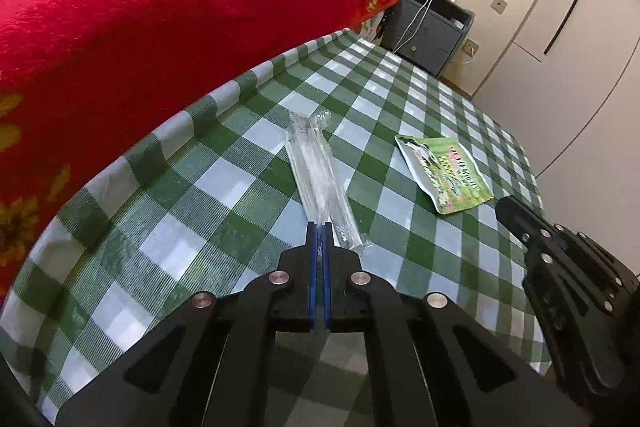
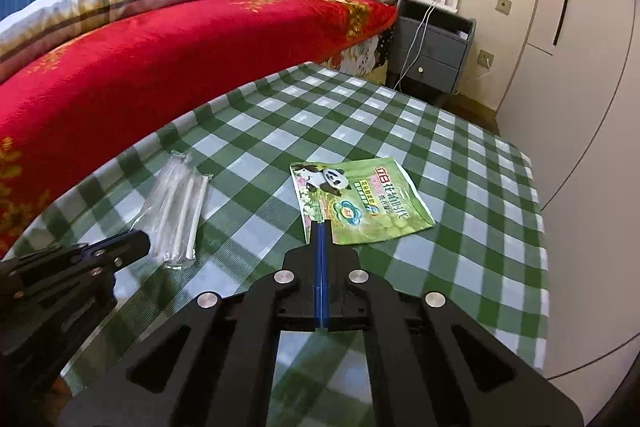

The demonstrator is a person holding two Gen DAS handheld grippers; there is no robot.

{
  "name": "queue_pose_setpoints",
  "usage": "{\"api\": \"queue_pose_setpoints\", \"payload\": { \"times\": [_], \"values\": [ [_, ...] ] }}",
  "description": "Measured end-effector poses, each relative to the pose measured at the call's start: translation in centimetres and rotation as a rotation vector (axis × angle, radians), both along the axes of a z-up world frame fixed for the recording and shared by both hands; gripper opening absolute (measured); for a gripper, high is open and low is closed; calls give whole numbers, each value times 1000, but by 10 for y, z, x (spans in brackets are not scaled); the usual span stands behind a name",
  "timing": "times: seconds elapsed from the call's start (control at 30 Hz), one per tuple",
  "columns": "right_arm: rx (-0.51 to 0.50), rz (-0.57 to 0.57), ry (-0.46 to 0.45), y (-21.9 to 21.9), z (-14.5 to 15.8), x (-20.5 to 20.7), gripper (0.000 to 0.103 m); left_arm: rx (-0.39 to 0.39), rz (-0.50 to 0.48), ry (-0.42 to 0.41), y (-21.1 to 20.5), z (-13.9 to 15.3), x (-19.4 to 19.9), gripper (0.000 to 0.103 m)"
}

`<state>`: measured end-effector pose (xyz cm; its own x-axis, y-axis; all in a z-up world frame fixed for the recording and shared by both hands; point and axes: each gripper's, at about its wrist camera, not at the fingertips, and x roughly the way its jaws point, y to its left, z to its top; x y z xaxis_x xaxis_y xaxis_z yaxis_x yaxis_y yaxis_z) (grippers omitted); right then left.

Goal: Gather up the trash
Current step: 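Grasp the green snack bag with the right tool while the left holds the straws, then lift the green snack bag with the right tool while the left lifts the straws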

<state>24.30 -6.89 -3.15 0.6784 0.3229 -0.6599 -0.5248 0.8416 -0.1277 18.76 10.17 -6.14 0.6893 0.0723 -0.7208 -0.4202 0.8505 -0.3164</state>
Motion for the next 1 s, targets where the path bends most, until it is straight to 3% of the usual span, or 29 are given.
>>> {"api": "queue_pose_setpoints", "payload": {
  "times": [0.13,0.2,0.27,0.63,0.67,0.7,0.77,1.0],
  "values": [
    [18,-11,25,-4,3,3,9,0,8,-7,1,2,-10,2],
    [28,-26,26,-2,1,11,39,-2,15,-3,5,0,-13,2],
    [21,-33,34,5,-5,22,42,-10,24,-1,7,-1,-15,2],
    [-165,-7,53,53,-50,71,42,-41,27,16,10,-15,1,2],
    [-170,-6,58,53,-52,74,40,-42,26,16,9,-15,2,2],
    [-164,-7,56,53,-52,74,28,-42,23,15,8,-15,3,2],
    [-160,-11,35,51,-48,72,15,-41,22,15,7,-16,3,2],
    [-88,-32,-29,26,-10,43,0,-33,4,4,2,-9,-1,2]
  ]
}}
